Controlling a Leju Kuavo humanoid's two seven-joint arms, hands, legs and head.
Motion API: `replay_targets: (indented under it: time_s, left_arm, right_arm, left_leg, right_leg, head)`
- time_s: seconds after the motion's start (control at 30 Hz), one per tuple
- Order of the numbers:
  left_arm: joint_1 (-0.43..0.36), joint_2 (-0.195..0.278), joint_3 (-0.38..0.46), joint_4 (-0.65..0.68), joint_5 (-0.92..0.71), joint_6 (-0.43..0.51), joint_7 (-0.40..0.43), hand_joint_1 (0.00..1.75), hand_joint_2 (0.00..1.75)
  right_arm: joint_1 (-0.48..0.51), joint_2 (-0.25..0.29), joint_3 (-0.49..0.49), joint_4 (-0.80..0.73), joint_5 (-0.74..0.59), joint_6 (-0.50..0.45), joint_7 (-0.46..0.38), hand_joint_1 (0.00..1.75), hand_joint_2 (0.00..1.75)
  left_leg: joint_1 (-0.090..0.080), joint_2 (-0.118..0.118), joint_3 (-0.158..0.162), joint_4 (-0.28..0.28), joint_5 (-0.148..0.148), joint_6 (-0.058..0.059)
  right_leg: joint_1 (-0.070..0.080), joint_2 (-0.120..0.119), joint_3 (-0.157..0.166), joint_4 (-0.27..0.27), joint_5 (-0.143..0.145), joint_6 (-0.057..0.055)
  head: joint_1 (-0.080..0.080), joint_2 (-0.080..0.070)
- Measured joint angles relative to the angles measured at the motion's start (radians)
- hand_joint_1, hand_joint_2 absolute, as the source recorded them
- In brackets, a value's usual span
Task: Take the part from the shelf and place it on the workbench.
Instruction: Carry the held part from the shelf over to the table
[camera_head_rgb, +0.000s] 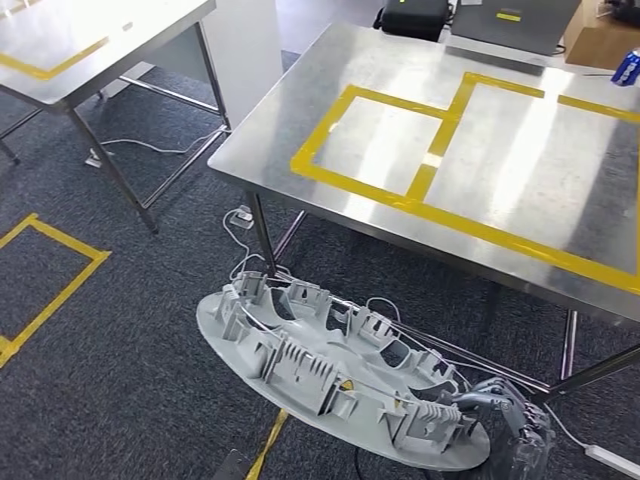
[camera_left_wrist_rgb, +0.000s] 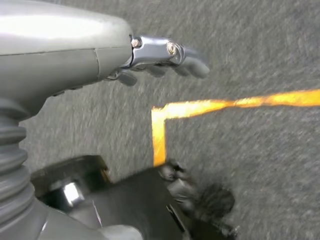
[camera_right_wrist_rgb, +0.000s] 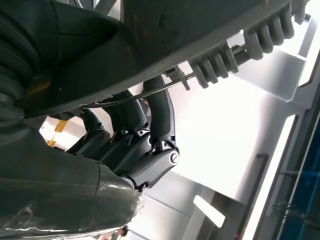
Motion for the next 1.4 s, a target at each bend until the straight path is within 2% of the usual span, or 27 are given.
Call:
replay_targets:
  time_s: [0.03,0.07,0.13,0.17,0.2,0.27,0.3,0.33,0.37,0.4,0.47,0.53,0.6,0.63,0.67,0.7,0.77,0.83,0.9,0.97,1.03,1.1,1.17,1.23,1.3,1.37,1.4]
  left_arm:
    - [0.000,0.000,0.001,0.000,0.002,-0.003,0.000,0.00,1.75]
    - [0.001,0.000,0.002,0.000,0.003,-0.007,0.000,0.00,1.75]
    - [0.002,0.001,0.003,0.000,0.004,-0.012,-0.001,0.00,1.75]
    - [0.002,0.001,0.003,0.000,0.004,-0.013,-0.001,0.00,1.75]
    - [0.002,0.002,0.004,0.000,0.005,-0.013,-0.001,0.00,1.75]
    - [0.004,0.002,0.005,0.002,0.009,-0.015,-0.001,0.00,1.75]
    - [0.005,0.002,0.005,0.002,0.012,-0.017,-0.002,0.00,1.75]
    - [0.006,0.001,0.006,0.003,0.014,-0.019,-0.002,0.00,1.75]
    - [0.005,0.001,0.007,0.003,0.015,-0.023,-0.002,0.00,1.75]
    - [0.003,0.000,0.008,0.003,0.015,-0.026,-0.002,0.00,1.75]
    - [-0.004,-0.001,0.009,0.003,0.010,-0.036,-0.004,0.00,1.75]
    - [-0.006,-0.002,0.010,0.003,0.002,-0.044,-0.005,0.00,1.75]
    - [-0.005,-0.002,0.010,0.003,-0.005,-0.049,-0.009,0.00,1.75]
    - [-0.005,-0.002,0.010,0.003,-0.009,-0.051,-0.015,0.00,1.75]
    - [-0.004,-0.001,0.010,0.003,-0.013,-0.052,-0.021,0.00,1.75]
    - [-0.004,-0.001,0.010,0.003,-0.017,-0.054,-0.028,0.00,1.75]
    - [-0.003,-0.002,0.010,0.003,-0.024,-0.057,-0.037,0.00,1.75]
    - [-0.002,-0.001,0.009,0.003,-0.028,-0.060,-0.041,0.00,1.75]
    - [-0.001,-0.001,0.009,0.003,-0.034,-0.063,-0.045,0.00,1.75]
    - [-0.001,0.000,0.006,0.003,-0.041,-0.065,-0.048,0.00,1.75]
    - [0.000,0.001,0.004,0.003,-0.047,-0.066,-0.049,0.00,1.75]
    - [0.001,0.002,0.002,0.003,-0.053,-0.067,-0.049,0.00,1.75]
    - [0.001,0.002,0.000,0.003,-0.059,-0.068,-0.048,0.00,1.75]
    - [0.000,0.002,-0.005,0.003,-0.065,-0.068,-0.048,0.00,1.75]
    - [0.000,0.002,-0.012,0.003,-0.076,-0.070,-0.046,0.00,1.75]
    - [-0.001,0.001,-0.019,0.003,-0.088,-0.071,-0.042,0.00,1.75]
    - [-0.002,0.000,-0.023,0.003,-0.093,-0.071,-0.040,0.00,1.75]
  right_arm:
    - [-0.001,0.000,0.000,0.000,0.001,0.000,0.000,1.75,1.75]
    - [-0.003,0.000,0.000,0.001,0.001,0.000,0.000,1.75,1.75]
    - [-0.003,0.000,0.000,0.001,0.002,0.000,0.000,1.75,1.75]
    - [-0.003,0.000,0.000,0.001,0.002,0.000,0.000,1.75,1.75]
    - [-0.003,0.000,0.000,0.002,0.003,0.000,0.000,1.75,1.75]
    - [-0.004,0.000,0.000,0.004,0.008,0.001,0.001,1.75,1.75]
    - [-0.004,0.000,-0.001,0.006,0.017,0.001,0.002,1.75,1.75]
    - [-0.005,0.000,-0.003,0.007,0.036,0.001,0.006,1.75,1.75]
    - [-0.005,0.000,-0.005,0.007,0.070,0.001,0.013,1.75,1.75]
    - [-0.004,0.001,-0.010,0.008,0.117,0.001,0.024,1.75,1.75]
    - [-0.002,0.004,-0.030,0.007,0.233,0.001,0.051,1.75,1.75]
    - [-0.001,0.006,-0.052,0.006,0.323,0.001,0.073,1.75,1.75]
    - [0.003,0.006,-0.066,0.001,0.378,0.001,0.092,1.75,1.75]
    - [0.006,0.006,-0.072,-0.004,0.400,0.001,0.104,1.75,1.75]
    - [0.012,0.006,-0.077,-0.010,0.424,0.001,0.119,1.75,1.75]
    - [0.019,0.006,-0.083,-0.019,0.452,0.001,0.137,1.75,1.75]
    - [0.035,0.000,-0.093,-0.040,0.515,0.000,0.196,1.75,1.75]
    - [0.053,-0.027,-0.099,-0.065,0.590,0.000,0.312,1.75,1.75]
    - [0.083,-0.089,-0.101,-0.098,0.680,0.000,0.491,1.75,1.75]
    - [0.129,-0.168,-0.101,-0.132,0.777,0.001,0.681,1.75,1.75]
    - [0.170,-0.252,-0.093,-0.164,0.873,0.007,0.855,1.75,1.75]
    - [0.197,-0.334,-0.070,-0.191,0.954,0.020,1.001,1.75,1.75]
    - [0.218,-0.401,-0.041,-0.214,1.003,0.035,1.094,1.75,1.75]
    - [0.232,-0.458,-0.013,-0.235,1.030,0.055,1.162,1.75,1.75]
    - [0.242,-0.510,0.012,-0.259,1.042,0.082,1.234,1.75,1.75]
    - [0.258,-0.561,0.025,-0.287,1.044,0.106,1.285,1.75,1.75]
    - [0.268,-0.584,0.027,-0.301,1.044,0.113,1.301,1.75,1.75]
  left_leg:
    - [0.007,-0.024,-0.051,0.058,-0.011,-0.008]
    - [0.017,-0.036,-0.097,0.093,-0.049,-0.016]
    - [0.037,-0.043,-0.158,0.098,-0.139,-0.037]
    - [0.047,-0.043,-0.173,0.074,-0.154,-0.050]
    - [0.058,-0.045,-0.179,0.032,-0.132,-0.066]
    - [0.090,-0.067,-0.186,-0.091,0.011,-0.096]
    - [0.101,-0.078,-0.190,-0.134,0.084,-0.103]
    - [0.108,-0.086,-0.195,-0.155,0.134,-0.101]
    - [0.108,-0.084,-0.200,-0.157,0.149,-0.091]
    - [0.105,-0.079,-0.199,-0.140,0.150,-0.080]
    - [0.101,-0.065,-0.192,-0.133,0.139,-0.056]
    - [0.094,-0.045,-0.181,-0.133,0.128,-0.038]
    - [0.082,-0.024,-0.171,-0.133,0.117,-0.024]
    - [0.075,-0.013,-0.164,-0.133,0.111,-0.019]
    - [0.069,-0.003,-0.156,-0.133,0.106,-0.015]
    - [0.064,0.006,-0.147,-0.133,0.100,-0.012]
    - [0.055,0.022,-0.128,-0.133,0.089,-0.011]
    - [0.051,0.033,-0.115,-0.136,0.084,-0.018]
    - [0.051,0.049,-0.106,-0.143,0.085,-0.028]
    - [0.052,0.037,-0.104,-0.135,0.071,-0.037]
    - [0.053,-0.007,-0.135,-0.059,0.013,-0.044]
    - [0.053,-0.032,-0.191,0.067,-0.054,-0.044]
    - [0.052,-0.039,-0.211,0.114,-0.057,-0.041]
    - [0.051,-0.055,-0.163,0.026,0.003,-0.032]
    - [0.051,-0.106,-0.097,-0.102,0.051,-0.020]
    - [0.049,-0.135,-0.070,-0.159,0.058,-0.008]
    - [0.048,-0.124,-0.067,-0.164,0.057,-0.002]
  right_leg:
    - [-0.007,0.012,0.023,-0.019,-0.005,0.001]
    - [-0.014,0.027,0.047,-0.036,-0.011,0.003]
    - [-0.032,0.058,0.096,-0.061,-0.028,0.014]
    - [-0.043,0.074,0.118,-0.068,-0.039,0.022]
    - [-0.054,0.090,0.139,-0.070,-0.054,0.033]
    - [-0.070,0.119,0.160,-0.057,-0.089,0.061]
    - [-0.074,0.131,0.163,-0.047,-0.109,0.075]
    - [-0.076,0.139,0.164,-0.040,-0.128,0.086]
    - [-0.080,0.146,0.171,-0.036,-0.145,0.095]
    - [-0.083,0.149,0.178,-0.045,-0.156,0.103]
    - [-0.084,0.105,0.181,-0.027,-0.177,0.109]
    - [-0.074,0.038,0.126,0.079,-0.223,0.107]
    - [-0.062,0.015,0.038,0.216,-0.269,0.101]
    - [-0.056,0.014,0.009,0.250,-0.267,0.095]
    - [-0.049,0.013,-0.003,0.247,-0.244,0.087]
    - [-0.042,0.008,0.004,0.207,-0.204,0.078]
    - [-0.027,-0.028,0.045,0.086,-0.123,0.058]
    - [-0.018,-0.053,0.067,0.021,-0.089,0.048]
    - [-0.016,-0.037,0.065,0.011,-0.083,0.043]
    - [-0.022,-0.015,0.068,-0.001,-0.067,0.038]
    - [-0.029,0.010,0.068,-0.011,-0.050,0.033]
    - [-0.030,0.039,0.059,-0.012,-0.042,0.030]
    - [-0.030,0.070,0.052,-0.011,-0.037,0.032]
    - [-0.030,0.100,0.051,-0.011,-0.034,0.036]
    - [-0.030,0.125,0.047,-0.008,-0.034,0.044]
    - [-0.034,0.148,0.035,-0.006,-0.033,0.058]
    - [-0.037,0.160,0.030,-0.008,-0.032,0.066]
  head:
    - [-0.001,0.000]
    - [-0.001,0.000]
    - [-0.001,0.000]
    - [-0.001,0.000]
    - [-0.001,0.000]
    - [-0.010,0.000]
    - [-0.016,0.000]
    - [-0.020,0.000]
    - [-0.022,0.000]
    - [-0.017,0.000]
    - [-0.011,0.000]
    - [-0.003,0.000]
    - [0.001,0.000]
    - [0.002,0.000]
    - [0.002,0.000]
    - [0.002,0.000]
    - [0.001,0.000]
    - [0.001,0.000]
    - [0.004,0.000]
    - [0.003,0.000]
    - [0.002,0.000]
    - [0.002,0.000]
    - [0.002,0.000]
    - [0.002,0.000]
    - [0.002,0.000]
    - [0.003,0.000]
    - [0.003,0.000]
